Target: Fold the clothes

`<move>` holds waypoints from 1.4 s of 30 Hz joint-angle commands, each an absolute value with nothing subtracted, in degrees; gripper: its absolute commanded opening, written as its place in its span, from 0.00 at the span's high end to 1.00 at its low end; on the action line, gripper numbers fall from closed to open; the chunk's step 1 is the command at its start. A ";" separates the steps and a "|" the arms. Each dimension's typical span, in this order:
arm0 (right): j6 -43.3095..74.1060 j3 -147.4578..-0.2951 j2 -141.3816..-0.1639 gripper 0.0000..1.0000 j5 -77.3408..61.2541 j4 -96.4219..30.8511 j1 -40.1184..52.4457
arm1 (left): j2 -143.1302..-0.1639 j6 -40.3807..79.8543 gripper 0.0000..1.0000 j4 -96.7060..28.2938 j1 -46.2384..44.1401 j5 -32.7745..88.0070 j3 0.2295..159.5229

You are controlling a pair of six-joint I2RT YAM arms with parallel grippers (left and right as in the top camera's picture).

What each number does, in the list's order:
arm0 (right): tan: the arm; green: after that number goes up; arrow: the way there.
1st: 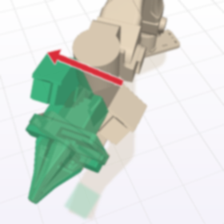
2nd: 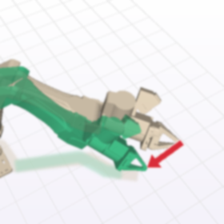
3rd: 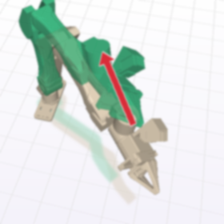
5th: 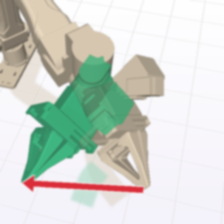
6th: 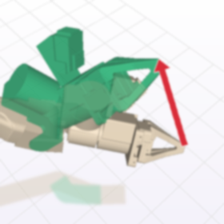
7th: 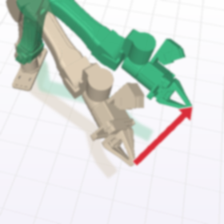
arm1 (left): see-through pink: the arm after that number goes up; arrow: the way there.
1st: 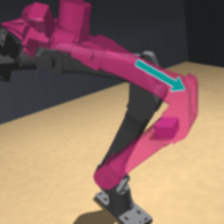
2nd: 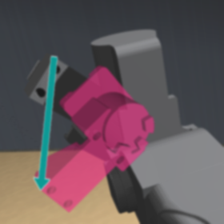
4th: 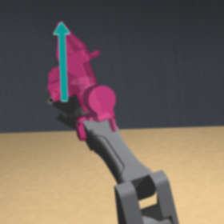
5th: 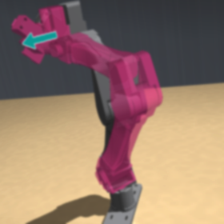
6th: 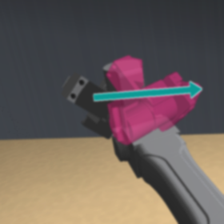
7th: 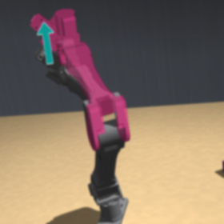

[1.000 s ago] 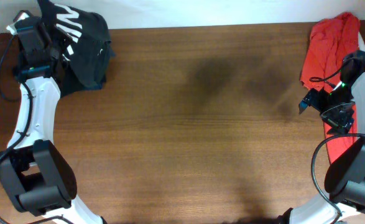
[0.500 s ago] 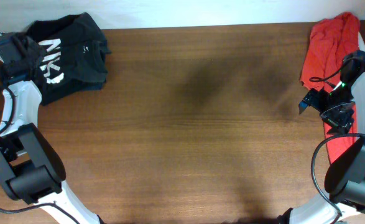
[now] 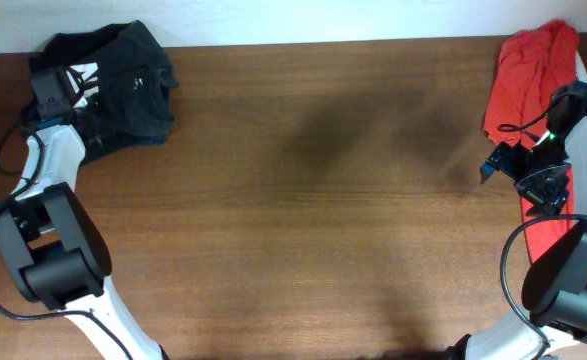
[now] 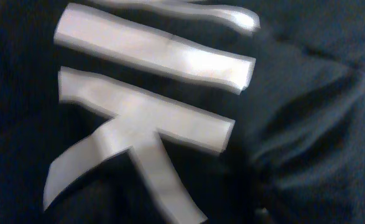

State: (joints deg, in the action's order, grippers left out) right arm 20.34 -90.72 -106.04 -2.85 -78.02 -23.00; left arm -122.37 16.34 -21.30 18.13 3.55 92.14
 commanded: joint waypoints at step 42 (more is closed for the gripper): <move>19.94 -91.18 -105.69 0.01 -2.72 -78.19 -22.90 | -16.64 6.33 0.01 -40.27 0.38 16.71 40.60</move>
